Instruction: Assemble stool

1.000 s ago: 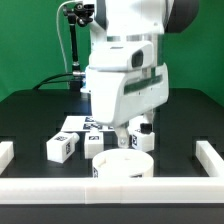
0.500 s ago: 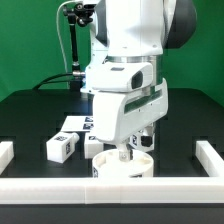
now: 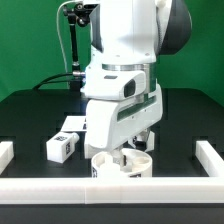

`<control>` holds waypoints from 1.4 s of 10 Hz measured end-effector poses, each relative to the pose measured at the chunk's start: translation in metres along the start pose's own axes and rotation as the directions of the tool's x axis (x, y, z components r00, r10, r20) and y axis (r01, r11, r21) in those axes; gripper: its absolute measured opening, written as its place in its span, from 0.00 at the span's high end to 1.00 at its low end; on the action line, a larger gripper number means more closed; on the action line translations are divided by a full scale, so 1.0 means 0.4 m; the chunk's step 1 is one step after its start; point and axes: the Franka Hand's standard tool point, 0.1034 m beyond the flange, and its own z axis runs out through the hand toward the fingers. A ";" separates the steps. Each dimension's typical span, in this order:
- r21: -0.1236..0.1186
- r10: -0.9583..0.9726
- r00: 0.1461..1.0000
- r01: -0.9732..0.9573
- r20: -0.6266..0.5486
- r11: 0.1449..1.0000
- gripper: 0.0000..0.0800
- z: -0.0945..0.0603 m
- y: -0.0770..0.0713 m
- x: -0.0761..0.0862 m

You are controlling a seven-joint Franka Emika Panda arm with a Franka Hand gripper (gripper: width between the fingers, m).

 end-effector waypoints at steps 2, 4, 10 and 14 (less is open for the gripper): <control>-0.003 -0.001 1.000 0.001 -0.003 1.000 0.47 -0.001 0.001 0.002; -0.003 -0.001 1.000 0.001 -0.003 1.000 0.70 -0.001 0.001 0.002; -0.002 -0.001 1.000 0.001 -0.002 1.000 0.96 0.000 0.000 0.002; 0.003 -0.011 1.000 0.011 -0.005 1.000 0.96 0.000 -0.016 0.034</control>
Offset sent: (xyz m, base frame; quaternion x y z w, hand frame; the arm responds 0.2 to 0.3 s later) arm 0.0000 0.0000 0.0000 0.0000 0.0000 0.0000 1.0000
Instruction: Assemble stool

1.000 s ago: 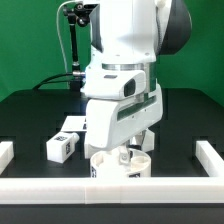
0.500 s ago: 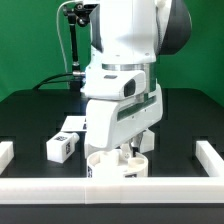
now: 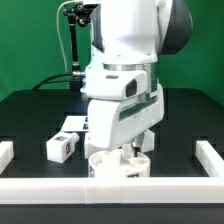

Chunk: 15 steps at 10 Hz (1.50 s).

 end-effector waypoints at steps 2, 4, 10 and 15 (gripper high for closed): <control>0.003 -0.034 0.999 0.034 -0.016 0.999 0.96 0.005 -0.024 0.060; 0.010 -0.028 0.999 0.028 -0.030 1.000 0.96 0.004 -0.059 0.119; 0.001 -0.018 0.999 0.018 -0.046 1.000 0.96 0.010 -0.102 0.195; 0.000 -0.009 0.999 0.009 -0.042 1.000 0.55 -0.006 -0.098 0.193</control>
Offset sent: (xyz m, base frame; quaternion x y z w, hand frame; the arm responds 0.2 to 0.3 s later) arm 0.0093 0.0499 0.0034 0.0042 0.0080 0.0141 0.9999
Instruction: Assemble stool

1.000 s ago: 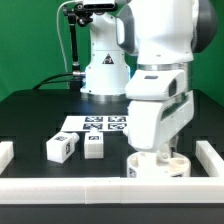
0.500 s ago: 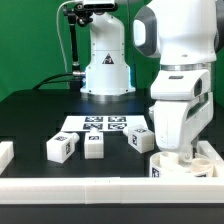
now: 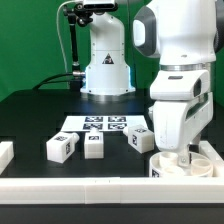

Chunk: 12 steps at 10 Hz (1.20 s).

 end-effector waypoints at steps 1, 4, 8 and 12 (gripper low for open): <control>-0.011 0.008 1.000 -0.008 -0.005 1.000 0.32 -0.028 0.006 0.005; -0.019 0.018 1.000 -0.018 0.003 1.000 0.20 -0.090 0.024 -0.012; -0.042 0.194 0.981 -0.194 0.001 0.980 0.19 -0.124 0.026 -0.088; -0.035 0.228 0.974 -0.227 0.014 0.973 0.19 -0.122 0.008 -0.102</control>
Offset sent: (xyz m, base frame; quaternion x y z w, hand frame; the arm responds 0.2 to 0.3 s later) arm -0.0098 -0.0257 0.0317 0.0192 -0.0305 0.0014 0.9994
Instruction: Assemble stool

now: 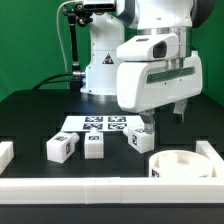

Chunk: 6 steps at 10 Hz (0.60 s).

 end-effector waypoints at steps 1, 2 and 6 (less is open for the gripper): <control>0.001 0.011 1.000 -0.011 0.000 1.000 0.19 0.000 0.000 0.000; 0.001 0.019 1.000 -0.019 0.000 1.000 0.19 0.001 0.000 0.000; -0.005 0.314 0.949 -0.314 -0.012 0.949 0.19 0.007 0.001 -0.055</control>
Offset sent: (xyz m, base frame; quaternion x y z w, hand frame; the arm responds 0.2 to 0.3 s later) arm -0.0173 -0.0346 0.0008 -0.0525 -0.0113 0.1993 0.9785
